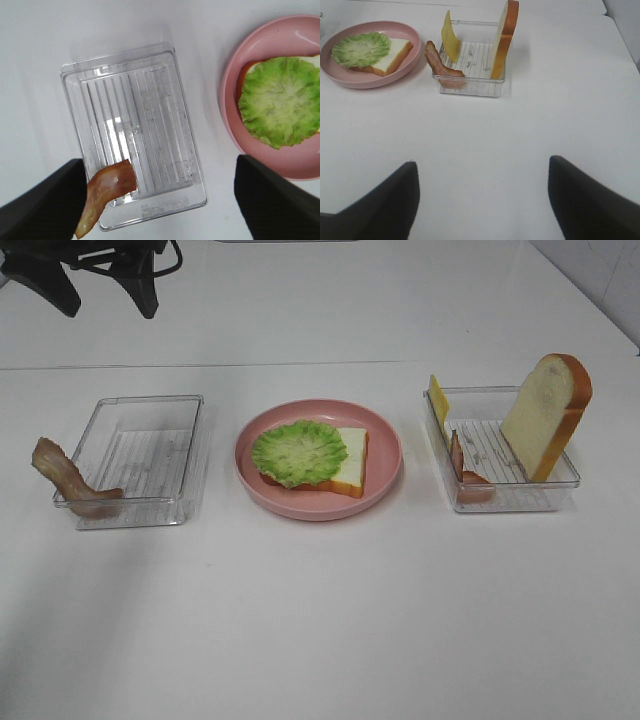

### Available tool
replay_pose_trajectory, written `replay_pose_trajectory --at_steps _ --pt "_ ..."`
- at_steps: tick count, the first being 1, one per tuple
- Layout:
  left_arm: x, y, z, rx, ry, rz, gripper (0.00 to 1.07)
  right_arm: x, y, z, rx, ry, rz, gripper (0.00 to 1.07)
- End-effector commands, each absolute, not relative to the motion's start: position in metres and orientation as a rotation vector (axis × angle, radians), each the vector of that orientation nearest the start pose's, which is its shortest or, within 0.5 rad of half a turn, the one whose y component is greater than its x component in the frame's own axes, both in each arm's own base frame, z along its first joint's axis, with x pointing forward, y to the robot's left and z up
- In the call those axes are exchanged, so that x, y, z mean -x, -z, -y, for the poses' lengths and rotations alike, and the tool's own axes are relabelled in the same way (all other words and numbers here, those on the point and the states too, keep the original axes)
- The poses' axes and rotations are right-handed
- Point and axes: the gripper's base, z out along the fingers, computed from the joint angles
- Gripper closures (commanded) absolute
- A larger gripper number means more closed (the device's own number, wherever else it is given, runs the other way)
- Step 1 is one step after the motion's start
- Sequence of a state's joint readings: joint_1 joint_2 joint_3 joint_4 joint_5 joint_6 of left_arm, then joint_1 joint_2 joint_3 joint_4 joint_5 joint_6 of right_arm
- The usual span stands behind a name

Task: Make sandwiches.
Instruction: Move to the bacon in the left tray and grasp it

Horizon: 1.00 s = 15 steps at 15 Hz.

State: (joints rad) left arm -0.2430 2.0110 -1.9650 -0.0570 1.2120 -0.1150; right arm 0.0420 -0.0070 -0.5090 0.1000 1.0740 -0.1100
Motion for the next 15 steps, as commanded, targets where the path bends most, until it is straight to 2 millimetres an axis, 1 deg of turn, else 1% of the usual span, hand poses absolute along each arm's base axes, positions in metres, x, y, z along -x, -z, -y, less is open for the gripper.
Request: replay_pose_trajectory --at_steps 1,2,3,4,6,8,9,12,13,15 --pt "-0.413 -0.319 0.106 -0.163 0.148 -2.800 0.30 0.009 -0.279 -0.008 0.158 -0.068 -2.013 0.39" --pt "-0.405 -0.323 0.104 -0.172 0.140 -2.799 0.31 0.009 -0.279 -0.008 0.158 -0.068 -2.013 0.39" --pt "-0.391 -0.327 0.096 -0.166 0.071 -2.807 0.36 0.009 -0.279 -0.008 0.158 -0.068 -2.013 0.39" --pt "-0.381 -0.330 0.091 -0.136 0.031 -2.809 0.36 0.009 -0.279 -0.008 0.158 -0.068 -2.013 0.39" --pt "-0.364 -0.331 0.082 -0.074 -0.034 -2.824 0.36 0.009 -0.279 -0.008 0.158 -0.068 -2.013 0.39" --pt "-0.352 -0.325 0.079 -0.023 -0.041 -2.855 0.36 0.009 -0.279 -0.008 0.158 -0.068 -2.013 0.39" --pt "-0.351 -0.321 0.078 -0.013 -0.044 -2.869 0.36 0.009 -0.279 -0.008 0.158 -0.068 -2.013 0.39" --pt "-0.348 -0.299 0.077 0.003 -0.059 -2.912 0.36 0.009 -0.279 -0.008 0.158 -0.068 -2.013 0.39" --pt "-0.350 -0.294 0.074 0.025 -0.048 -2.901 0.36 0.009 -0.279 -0.008 0.158 -0.068 -2.013 0.39" --pt "-0.354 -0.284 0.058 0.120 0.003 -2.892 0.36 0.009 -0.279 -0.008 0.158 -0.068 -2.013 0.39"
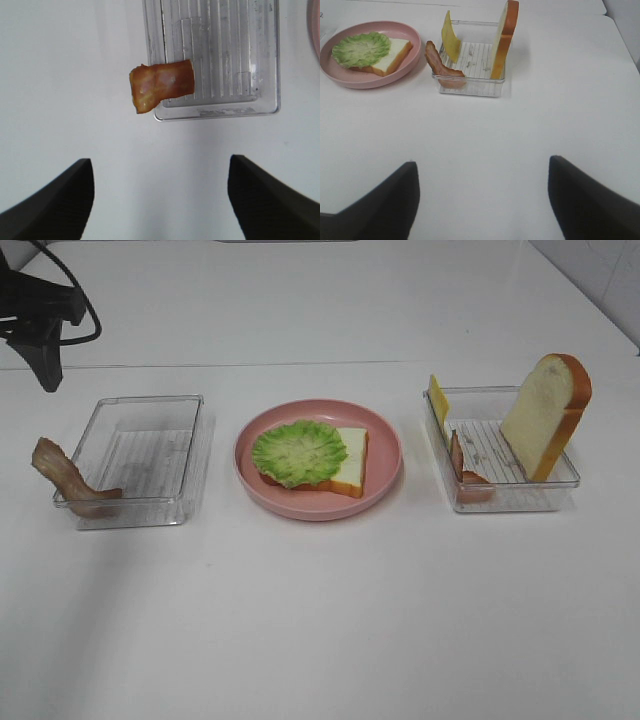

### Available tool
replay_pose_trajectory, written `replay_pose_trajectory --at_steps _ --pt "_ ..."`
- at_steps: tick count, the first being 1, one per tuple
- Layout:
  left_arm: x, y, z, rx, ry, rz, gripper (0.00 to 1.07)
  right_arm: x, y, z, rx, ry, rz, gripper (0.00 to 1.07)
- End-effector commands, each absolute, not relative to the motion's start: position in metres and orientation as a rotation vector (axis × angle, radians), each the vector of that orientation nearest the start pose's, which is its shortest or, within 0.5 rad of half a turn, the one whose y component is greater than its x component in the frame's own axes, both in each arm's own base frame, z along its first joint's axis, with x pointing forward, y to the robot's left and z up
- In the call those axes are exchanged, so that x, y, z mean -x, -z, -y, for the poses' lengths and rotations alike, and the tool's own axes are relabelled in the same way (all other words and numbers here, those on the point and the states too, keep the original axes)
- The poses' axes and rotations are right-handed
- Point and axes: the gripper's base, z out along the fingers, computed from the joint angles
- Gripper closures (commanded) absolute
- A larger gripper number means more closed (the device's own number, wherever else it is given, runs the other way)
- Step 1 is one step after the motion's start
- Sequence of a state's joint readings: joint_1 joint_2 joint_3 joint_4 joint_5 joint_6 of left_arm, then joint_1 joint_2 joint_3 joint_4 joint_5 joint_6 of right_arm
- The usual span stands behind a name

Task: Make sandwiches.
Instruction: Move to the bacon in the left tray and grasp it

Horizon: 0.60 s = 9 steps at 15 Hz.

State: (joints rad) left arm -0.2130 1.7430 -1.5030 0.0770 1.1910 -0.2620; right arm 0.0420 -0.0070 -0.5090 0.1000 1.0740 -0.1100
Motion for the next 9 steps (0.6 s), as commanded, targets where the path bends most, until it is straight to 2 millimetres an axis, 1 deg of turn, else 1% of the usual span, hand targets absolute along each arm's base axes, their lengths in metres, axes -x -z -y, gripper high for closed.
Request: replay_pose_trajectory --at_steps 1,2,3,6,7,9 --pt "-0.356 -0.280 0.046 0.188 0.054 -2.887 0.37 0.009 -0.279 -0.008 0.158 -0.068 -2.013 0.39" --pt "-0.357 -0.276 0.038 0.231 0.118 -2.888 0.37 0.009 -0.279 -0.008 0.158 -0.068 -2.013 0.39" --pt "-0.357 -0.270 0.030 0.227 0.171 -2.886 0.37 0.009 -0.279 -0.008 0.158 -0.068 -2.013 0.39" --pt "-0.358 -0.259 0.016 0.245 0.160 -2.892 0.37 0.009 -0.279 -0.008 0.158 -0.068 -2.013 0.39" --pt "-0.359 -0.252 0.012 0.266 0.155 -2.911 0.37 0.009 -0.279 -0.008 0.158 -0.068 -2.013 0.39" --pt "-0.365 -0.235 0.012 0.246 0.149 -2.953 0.37 0.009 -0.279 -0.008 0.158 -0.068 -2.013 0.39"
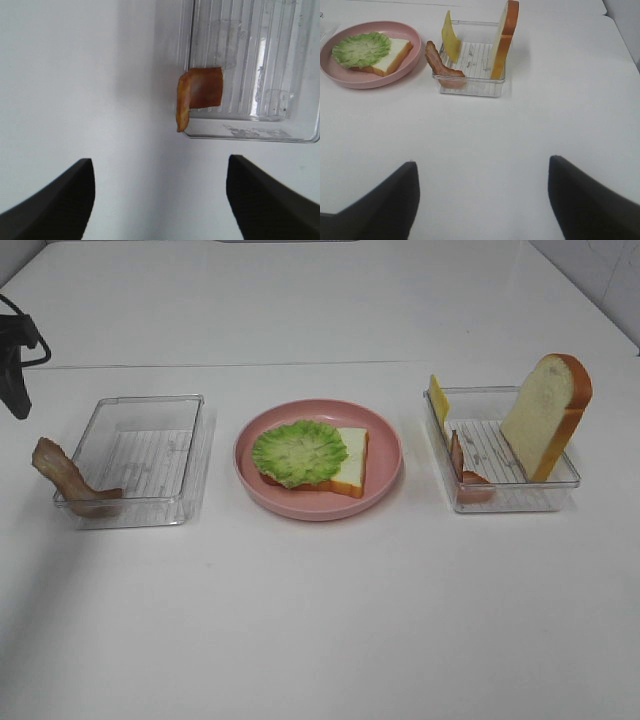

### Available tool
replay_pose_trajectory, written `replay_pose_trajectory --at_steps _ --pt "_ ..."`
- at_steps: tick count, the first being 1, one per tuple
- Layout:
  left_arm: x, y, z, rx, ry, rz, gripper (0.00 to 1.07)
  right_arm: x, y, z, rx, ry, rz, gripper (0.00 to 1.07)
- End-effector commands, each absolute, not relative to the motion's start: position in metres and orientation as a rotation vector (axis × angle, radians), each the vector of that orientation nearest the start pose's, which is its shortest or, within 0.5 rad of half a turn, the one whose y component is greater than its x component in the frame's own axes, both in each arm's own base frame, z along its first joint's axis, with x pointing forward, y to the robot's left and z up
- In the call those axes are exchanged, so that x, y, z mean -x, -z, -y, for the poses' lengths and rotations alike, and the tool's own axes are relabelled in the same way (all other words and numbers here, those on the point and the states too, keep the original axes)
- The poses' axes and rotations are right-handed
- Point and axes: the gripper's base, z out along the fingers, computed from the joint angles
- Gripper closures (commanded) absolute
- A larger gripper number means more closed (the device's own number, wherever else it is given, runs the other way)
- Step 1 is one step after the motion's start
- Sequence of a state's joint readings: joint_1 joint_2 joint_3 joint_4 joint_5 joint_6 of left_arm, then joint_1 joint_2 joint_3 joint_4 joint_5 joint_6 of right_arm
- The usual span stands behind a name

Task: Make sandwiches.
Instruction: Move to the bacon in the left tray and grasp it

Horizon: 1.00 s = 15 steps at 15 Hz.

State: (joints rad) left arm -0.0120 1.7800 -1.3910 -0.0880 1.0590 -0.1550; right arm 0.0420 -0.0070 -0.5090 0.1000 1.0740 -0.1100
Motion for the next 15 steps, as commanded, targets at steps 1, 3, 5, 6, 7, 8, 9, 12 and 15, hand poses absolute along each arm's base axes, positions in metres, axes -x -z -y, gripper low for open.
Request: replay_pose_trajectory --at_steps 1,3,5,6,7,8,9,12,15 --pt "-0.369 -0.227 0.014 0.245 0.168 -2.963 0.37 0.009 -0.279 -0.008 0.158 -0.068 -2.013 0.39" --pt "-0.376 -0.212 0.015 0.264 0.189 -2.970 0.37 0.009 -0.279 -0.008 0.158 -0.068 -2.013 0.39" --pt "-0.382 -0.198 0.016 0.277 0.196 -2.978 0.37 0.009 -0.279 -0.008 0.158 -0.068 -2.013 0.39" --pt "-0.384 -0.193 0.016 0.286 0.206 -2.972 0.37 0.009 -0.279 -0.008 0.158 -0.068 -2.013 0.39" --pt "-0.386 -0.189 0.017 0.299 0.224 -2.972 0.37 0.009 -0.279 -0.008 0.158 -0.068 -2.013 0.39" --pt "-0.388 -0.186 0.019 0.316 0.247 -2.969 0.38 0.009 -0.279 -0.008 0.158 -0.068 -2.013 0.39" --pt "-0.389 -0.183 0.019 0.327 0.258 -2.969 0.40 0.009 -0.279 -0.008 0.158 -0.068 -2.013 0.39" --pt "-0.389 -0.180 0.020 0.332 0.262 -2.976 0.47 0.009 -0.279 -0.008 0.158 -0.068 -2.013 0.39" --pt "-0.389 -0.180 0.020 0.332 0.262 -2.976 0.54 0.009 -0.279 -0.008 0.158 -0.068 -2.013 0.39"
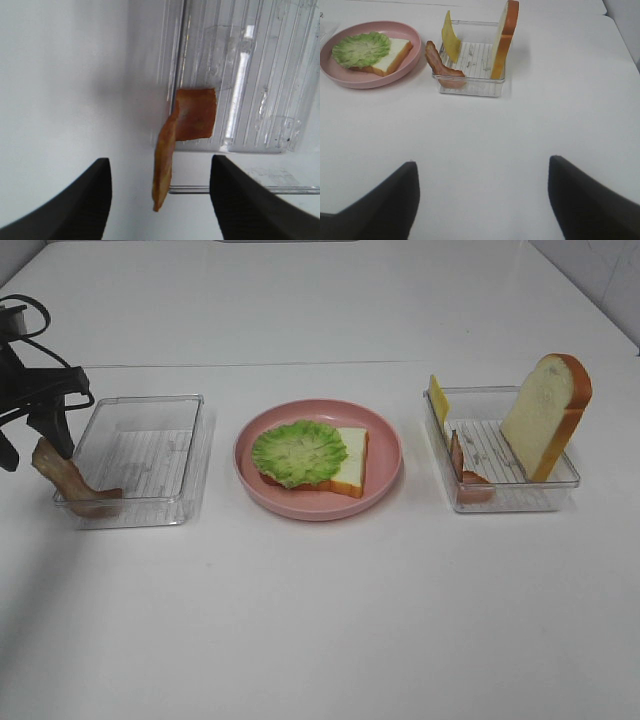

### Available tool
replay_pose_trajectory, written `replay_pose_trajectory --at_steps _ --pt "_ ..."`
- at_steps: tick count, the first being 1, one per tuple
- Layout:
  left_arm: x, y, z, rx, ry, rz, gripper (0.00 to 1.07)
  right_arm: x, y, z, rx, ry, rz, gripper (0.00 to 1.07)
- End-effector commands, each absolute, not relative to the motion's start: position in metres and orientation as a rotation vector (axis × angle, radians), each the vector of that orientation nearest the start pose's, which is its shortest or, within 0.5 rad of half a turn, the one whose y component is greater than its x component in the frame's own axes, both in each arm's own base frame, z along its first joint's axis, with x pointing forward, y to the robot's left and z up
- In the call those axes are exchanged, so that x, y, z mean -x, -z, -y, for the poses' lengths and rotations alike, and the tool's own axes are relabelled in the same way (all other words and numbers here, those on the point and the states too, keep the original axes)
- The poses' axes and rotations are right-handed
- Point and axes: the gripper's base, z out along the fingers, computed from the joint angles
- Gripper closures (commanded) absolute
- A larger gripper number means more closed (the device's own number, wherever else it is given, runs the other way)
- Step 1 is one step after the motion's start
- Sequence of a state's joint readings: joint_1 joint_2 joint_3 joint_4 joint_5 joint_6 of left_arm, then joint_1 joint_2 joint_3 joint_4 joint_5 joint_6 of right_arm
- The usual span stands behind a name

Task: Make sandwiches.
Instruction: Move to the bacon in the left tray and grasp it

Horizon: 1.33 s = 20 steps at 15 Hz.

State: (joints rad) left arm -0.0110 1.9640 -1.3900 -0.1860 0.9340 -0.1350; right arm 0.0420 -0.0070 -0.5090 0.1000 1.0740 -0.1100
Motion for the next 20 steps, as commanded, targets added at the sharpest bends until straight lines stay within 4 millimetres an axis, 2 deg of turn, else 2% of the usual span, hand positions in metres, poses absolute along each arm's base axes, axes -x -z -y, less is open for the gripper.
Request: replay_pose_trajectory --at_steps 1,11,12,13,17,20 --pt "-0.3892 -0.1796 0.0196 0.332 0.262 -2.978 0.57 0.0092 -0.2788 -0.0075 0.158 -0.068 -2.013 0.39" --pt "-0.3911 -0.1706 0.0196 0.311 0.259 -2.997 0.59 0.0092 -0.2788 -0.0075 0.158 -0.068 -2.013 0.39" --pt "-0.3912 -0.1706 0.0196 0.311 0.259 -2.996 0.64 0.0092 -0.2788 -0.0075 0.158 -0.068 -2.013 0.39" --pt "-0.3912 -0.1706 0.0196 0.311 0.259 -2.996 0.79 0.0092 -0.2788 -0.0075 0.158 -0.068 -2.013 0.39" --pt "-0.3917 -0.1707 0.0197 0.312 0.261 -2.989 1.07 0.0092 -0.2788 -0.0075 0.158 -0.068 -2.013 0.39" --pt "-0.3934 -0.1714 0.0204 0.324 0.276 -2.968 1.07 0.0092 -0.2788 -0.0075 0.158 -0.068 -2.013 0.39"
